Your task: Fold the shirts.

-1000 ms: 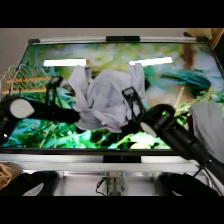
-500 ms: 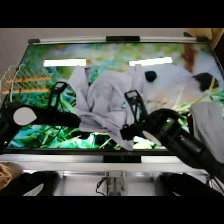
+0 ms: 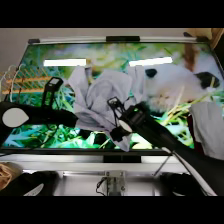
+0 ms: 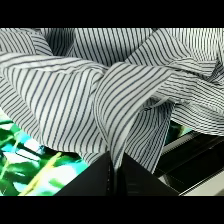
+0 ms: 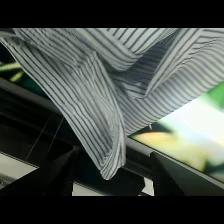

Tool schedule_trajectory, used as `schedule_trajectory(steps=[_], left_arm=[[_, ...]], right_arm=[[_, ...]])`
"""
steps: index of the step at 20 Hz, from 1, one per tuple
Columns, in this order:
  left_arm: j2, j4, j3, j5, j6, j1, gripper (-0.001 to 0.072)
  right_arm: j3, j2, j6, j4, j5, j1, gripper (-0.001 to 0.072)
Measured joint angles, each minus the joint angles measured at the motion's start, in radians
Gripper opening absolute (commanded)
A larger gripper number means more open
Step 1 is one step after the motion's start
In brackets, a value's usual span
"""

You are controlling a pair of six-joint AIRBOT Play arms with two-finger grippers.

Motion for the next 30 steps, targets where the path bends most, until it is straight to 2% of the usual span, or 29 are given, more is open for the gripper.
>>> schedule_trajectory(steps=[3, 10, 11, 13, 14, 15, 19, 25, 27, 30], left_arm=[[0.001, 0.011, 0.000, -0.001, 0.006, 0.000, 0.0051], [0.001, 0.024, 0.001, -0.001, 0.013, 0.000, 0.0052], [0.001, 0.024, 0.001, -0.001, 0.013, 0.000, 0.0052], [0.001, 0.025, 0.001, -0.001, 0.013, 0.000, 0.0052], [0.001, 0.025, 0.001, -0.001, 0.013, 0.000, 0.0052], [0.001, 0.025, 0.001, -0.001, 0.013, 0.000, 0.0052], [0.001, 0.029, 0.001, -0.008, 0.013, 0.000, 0.0051], [0.053, 0.033, 0.013, -0.109, 0.045, -0.005, 0.0049], [0.116, 0.032, 0.053, -0.129, 0.020, -0.012, 0.0049], [0.204, -0.016, 0.123, -0.130, -0.048, -0.017, 0.0049]], right_arm=[[-0.026, -0.076, -0.042, 0.070, -0.008, -0.002, 0.0580], [-0.042, -0.143, -0.060, 0.100, -0.029, -0.080, 0.0577], [-0.045, -0.149, -0.060, 0.104, -0.034, -0.084, 0.0526], [-0.066, -0.161, -0.056, 0.118, -0.040, -0.090, 0.0341], [-0.079, -0.164, -0.040, 0.125, -0.052, -0.093, 0.0193], [-0.092, -0.167, -0.019, 0.127, -0.063, -0.094, 0.0078], [-0.094, -0.130, 0.068, 0.042, -0.040, -0.098, 0.0075], [0.169, 0.121, 0.122, -0.338, 0.022, -0.100, 0.0074], [0.281, 0.205, 0.126, -0.388, 0.027, -0.098, 0.0074], [0.385, 0.287, 0.132, -0.364, 0.032, -0.097, 0.0074]])
